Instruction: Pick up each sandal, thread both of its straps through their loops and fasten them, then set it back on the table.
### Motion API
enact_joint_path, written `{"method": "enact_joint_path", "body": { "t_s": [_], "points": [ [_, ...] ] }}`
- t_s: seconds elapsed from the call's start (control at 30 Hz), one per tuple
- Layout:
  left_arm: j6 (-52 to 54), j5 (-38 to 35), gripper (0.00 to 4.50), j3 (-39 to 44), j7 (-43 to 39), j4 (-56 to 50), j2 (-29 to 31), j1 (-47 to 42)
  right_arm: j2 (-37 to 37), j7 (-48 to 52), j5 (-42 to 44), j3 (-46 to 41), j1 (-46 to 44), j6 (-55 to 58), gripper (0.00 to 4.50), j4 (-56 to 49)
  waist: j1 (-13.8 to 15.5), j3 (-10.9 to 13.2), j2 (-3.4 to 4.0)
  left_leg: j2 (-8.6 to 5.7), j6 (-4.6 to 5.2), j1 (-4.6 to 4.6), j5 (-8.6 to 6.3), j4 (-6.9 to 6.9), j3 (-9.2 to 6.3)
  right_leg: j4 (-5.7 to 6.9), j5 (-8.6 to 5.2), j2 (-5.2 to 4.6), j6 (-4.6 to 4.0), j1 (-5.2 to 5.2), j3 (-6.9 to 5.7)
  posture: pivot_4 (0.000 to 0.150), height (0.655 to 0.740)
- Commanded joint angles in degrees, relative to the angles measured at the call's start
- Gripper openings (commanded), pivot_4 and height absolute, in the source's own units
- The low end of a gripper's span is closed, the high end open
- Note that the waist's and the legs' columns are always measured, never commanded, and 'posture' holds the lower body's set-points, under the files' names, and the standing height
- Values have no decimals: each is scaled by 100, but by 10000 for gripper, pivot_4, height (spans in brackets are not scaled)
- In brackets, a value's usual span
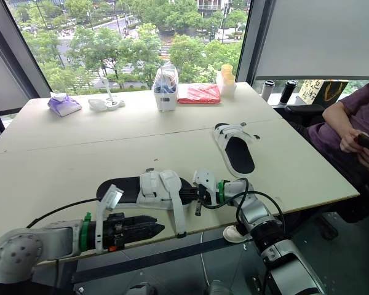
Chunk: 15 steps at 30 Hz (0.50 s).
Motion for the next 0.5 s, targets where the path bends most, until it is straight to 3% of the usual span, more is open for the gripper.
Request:
{"method": "enact_joint_path", "body": {
  "t_s": [0.03,0.3,0.4,0.5],
  "points": [
    [-499,628,39213,-507,-78,230,-180,-102,-75,130,-420,387,349,346,0,231,3,-13,3,-3,0,-2,0,0,2,-3,0,-3,0,0,1,1500,7400],
    [-1460,1822,39213,-1637,-627,730,-620,-567,-178,116,-436,374,448,467,0,12,28,-23,2,-6,16,-7,9,-38,1,-2,2,0,-3,-8,2,1500,7400],
    [-1676,2186,30806,-1952,-741,853,-706,-639,-188,84,-430,353,474,515,0,-58,31,-25,3,-9,18,-10,9,-47,2,0,3,0,-4,1,2,1500,7400],
    [-1740,2288,17014,-1900,-807,961,-739,-665,-210,41,-430,316,491,538,0,-95,36,-28,5,-9,20,-9,9,-62,0,1,3,1,-3,-3,2,1500,7400]
  ]
}}
